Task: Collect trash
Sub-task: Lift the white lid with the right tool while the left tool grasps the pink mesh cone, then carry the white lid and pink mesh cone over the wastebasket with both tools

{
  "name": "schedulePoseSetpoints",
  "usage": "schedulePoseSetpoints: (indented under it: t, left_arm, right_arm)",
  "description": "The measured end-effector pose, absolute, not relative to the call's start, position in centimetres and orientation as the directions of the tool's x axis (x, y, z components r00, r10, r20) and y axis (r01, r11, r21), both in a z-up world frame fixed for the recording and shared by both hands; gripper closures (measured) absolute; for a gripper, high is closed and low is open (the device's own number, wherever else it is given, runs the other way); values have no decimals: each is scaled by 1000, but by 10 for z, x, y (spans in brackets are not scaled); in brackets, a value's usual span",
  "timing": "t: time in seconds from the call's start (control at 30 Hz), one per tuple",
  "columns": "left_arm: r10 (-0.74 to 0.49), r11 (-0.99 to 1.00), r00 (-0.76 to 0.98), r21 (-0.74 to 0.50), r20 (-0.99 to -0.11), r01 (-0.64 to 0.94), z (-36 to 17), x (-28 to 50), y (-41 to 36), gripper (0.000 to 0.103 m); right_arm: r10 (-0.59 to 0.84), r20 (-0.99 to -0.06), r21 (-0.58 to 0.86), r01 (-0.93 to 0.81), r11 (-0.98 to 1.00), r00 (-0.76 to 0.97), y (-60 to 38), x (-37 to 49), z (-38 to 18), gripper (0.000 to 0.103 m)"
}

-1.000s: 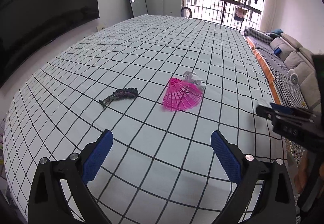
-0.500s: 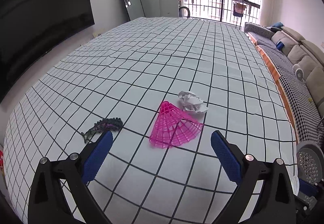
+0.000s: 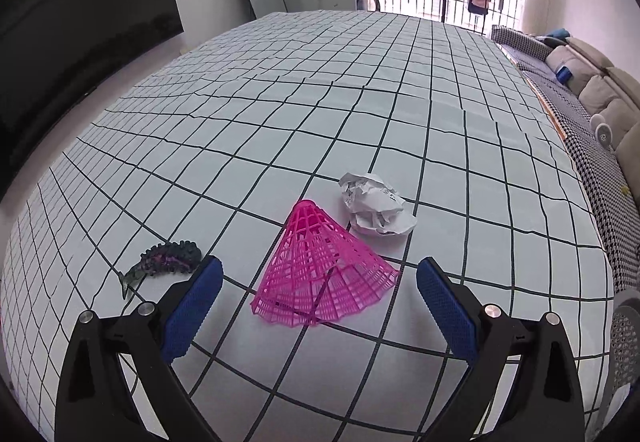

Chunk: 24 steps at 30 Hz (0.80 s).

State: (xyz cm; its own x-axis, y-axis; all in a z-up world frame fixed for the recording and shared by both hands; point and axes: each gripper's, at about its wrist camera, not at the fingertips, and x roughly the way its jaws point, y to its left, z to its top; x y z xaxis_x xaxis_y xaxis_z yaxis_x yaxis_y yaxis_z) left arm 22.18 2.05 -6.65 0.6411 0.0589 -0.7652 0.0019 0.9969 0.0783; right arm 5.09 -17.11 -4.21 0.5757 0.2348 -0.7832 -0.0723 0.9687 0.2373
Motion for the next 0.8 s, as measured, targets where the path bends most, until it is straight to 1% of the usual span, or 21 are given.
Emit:
schedulePoseSetpoints:
  t: [0.1, 0.2, 0.27, 0.3, 0.47, 0.57, 0.8]
  left_arm:
    - [60, 997, 643, 75, -764, -4, -66, 225, 22, 11]
    - [61, 997, 637, 81, -769, 3, -68, 227, 22, 20]
    - [55, 997, 630, 81, -775, 12, -71, 228, 21, 34]
    - [52, 997, 627, 79, -777, 15, -71, 228, 21, 38]
    - [25, 999, 641, 50, -767, 21, -67, 224, 25, 52]
    - [16, 999, 649, 40, -761, 22, -64, 216, 28, 56]
    - [-6, 999, 657, 30, -754, 44, -57, 188, 31, 58]
  right_arm:
    - [237, -783, 239, -73, 968, 574, -170, 50, -42, 64]
    - [236, -786, 238, -73, 968, 571, -169, 50, -44, 64]
    - [237, -787, 239, -72, 968, 570, -169, 50, -45, 64]
    - [236, -787, 238, -72, 968, 569, -169, 50, -45, 64]
    - [231, -788, 239, -64, 969, 571, -171, 49, -47, 64]
    - [228, -787, 238, -59, 970, 573, -173, 48, -47, 64]
    - [223, -789, 240, -47, 970, 573, -176, 44, -48, 64]
